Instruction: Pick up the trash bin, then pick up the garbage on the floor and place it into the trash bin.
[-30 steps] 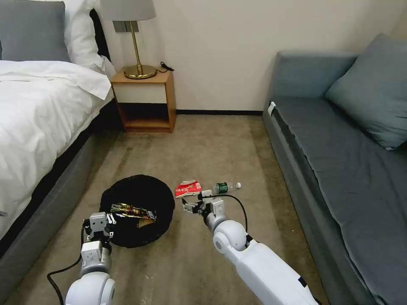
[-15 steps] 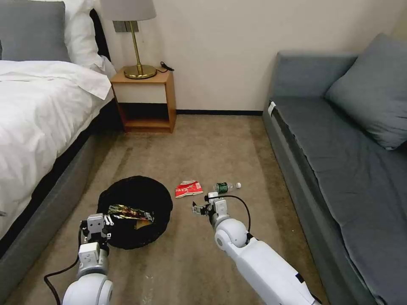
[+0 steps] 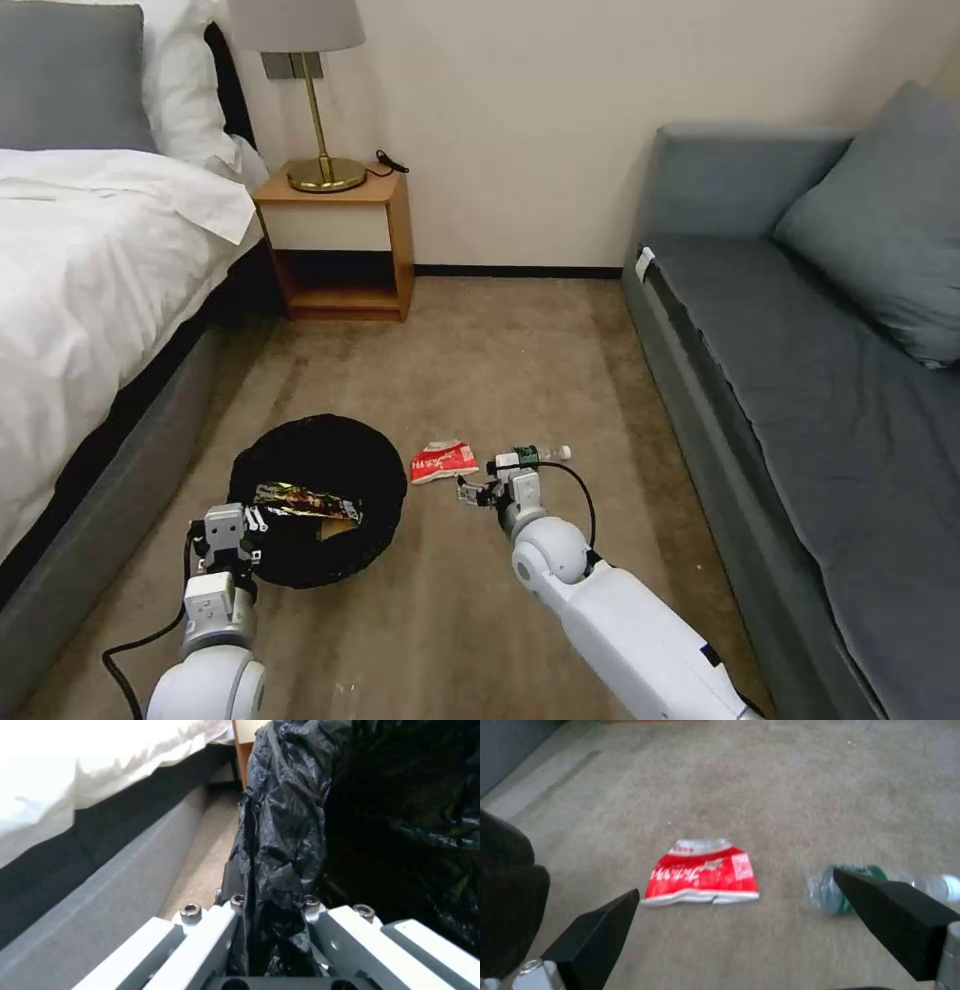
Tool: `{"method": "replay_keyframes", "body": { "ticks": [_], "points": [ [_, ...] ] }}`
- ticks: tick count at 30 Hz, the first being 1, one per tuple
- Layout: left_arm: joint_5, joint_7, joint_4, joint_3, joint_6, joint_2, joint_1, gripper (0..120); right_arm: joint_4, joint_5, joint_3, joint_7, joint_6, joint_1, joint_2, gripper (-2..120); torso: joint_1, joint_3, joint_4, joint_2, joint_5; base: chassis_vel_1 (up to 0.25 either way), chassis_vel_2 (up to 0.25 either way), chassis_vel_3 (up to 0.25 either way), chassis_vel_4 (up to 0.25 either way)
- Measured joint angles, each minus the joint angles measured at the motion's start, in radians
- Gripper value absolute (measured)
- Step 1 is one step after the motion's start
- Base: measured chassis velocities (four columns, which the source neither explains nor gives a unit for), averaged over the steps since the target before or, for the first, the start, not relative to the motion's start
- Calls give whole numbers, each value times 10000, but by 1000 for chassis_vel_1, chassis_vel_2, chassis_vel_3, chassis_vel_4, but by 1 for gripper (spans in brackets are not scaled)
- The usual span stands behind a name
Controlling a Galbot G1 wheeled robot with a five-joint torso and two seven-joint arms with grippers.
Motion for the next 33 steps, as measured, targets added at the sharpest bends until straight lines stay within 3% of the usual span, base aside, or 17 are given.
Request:
{"method": "replay_keyframes", "body": {
  "ticks": [33],
  "points": [
    [4, 10, 223, 76, 5, 52, -192, 1, -300, -170, -111, -110, 104, 62, 74, 100, 0, -2, 1, 0, 6, -121, 122, 125, -122]
  ]
}}
